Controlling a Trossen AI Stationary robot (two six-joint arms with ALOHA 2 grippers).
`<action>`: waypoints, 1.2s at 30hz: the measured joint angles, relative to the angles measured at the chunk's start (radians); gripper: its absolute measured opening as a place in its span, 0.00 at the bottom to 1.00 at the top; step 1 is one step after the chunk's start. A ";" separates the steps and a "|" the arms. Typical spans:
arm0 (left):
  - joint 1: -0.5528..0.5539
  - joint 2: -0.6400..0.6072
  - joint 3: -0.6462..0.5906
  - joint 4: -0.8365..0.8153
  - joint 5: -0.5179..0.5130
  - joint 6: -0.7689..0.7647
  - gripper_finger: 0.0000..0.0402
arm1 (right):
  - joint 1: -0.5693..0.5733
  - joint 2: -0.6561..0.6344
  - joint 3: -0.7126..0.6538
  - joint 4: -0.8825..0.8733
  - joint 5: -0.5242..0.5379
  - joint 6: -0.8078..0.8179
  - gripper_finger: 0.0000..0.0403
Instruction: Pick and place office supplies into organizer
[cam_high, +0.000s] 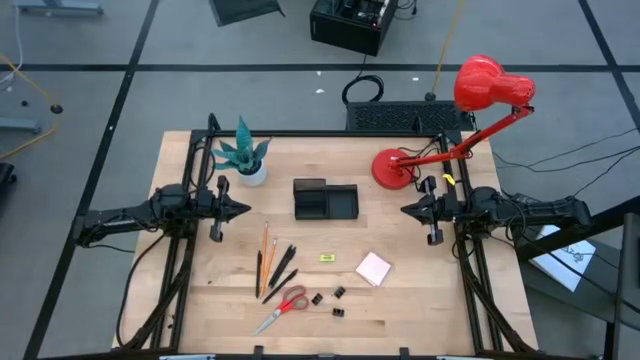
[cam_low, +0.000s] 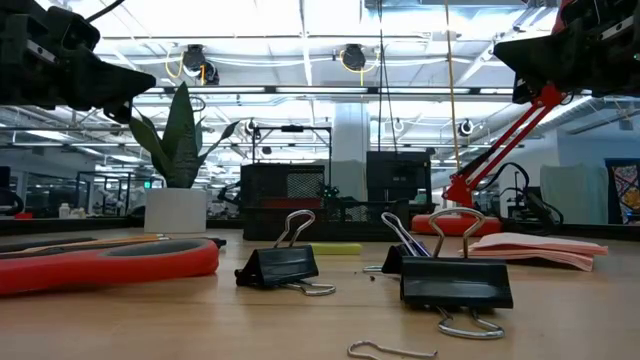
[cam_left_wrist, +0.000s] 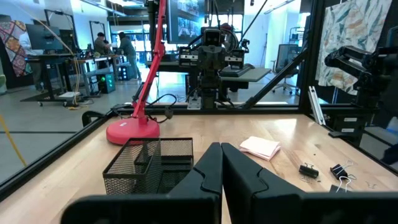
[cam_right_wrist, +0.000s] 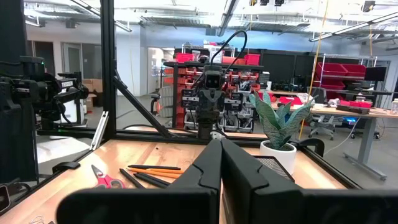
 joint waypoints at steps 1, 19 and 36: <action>0.000 0.000 0.000 0.000 0.000 0.000 0.02 | 0.000 0.000 0.000 0.000 0.000 0.000 0.01; 0.000 0.000 0.000 0.000 0.000 0.000 0.02 | 0.000 0.000 0.000 0.000 0.000 0.000 0.01; 0.000 0.000 0.000 0.000 0.000 -0.002 0.02 | 0.000 0.000 0.000 0.000 -0.003 0.029 0.01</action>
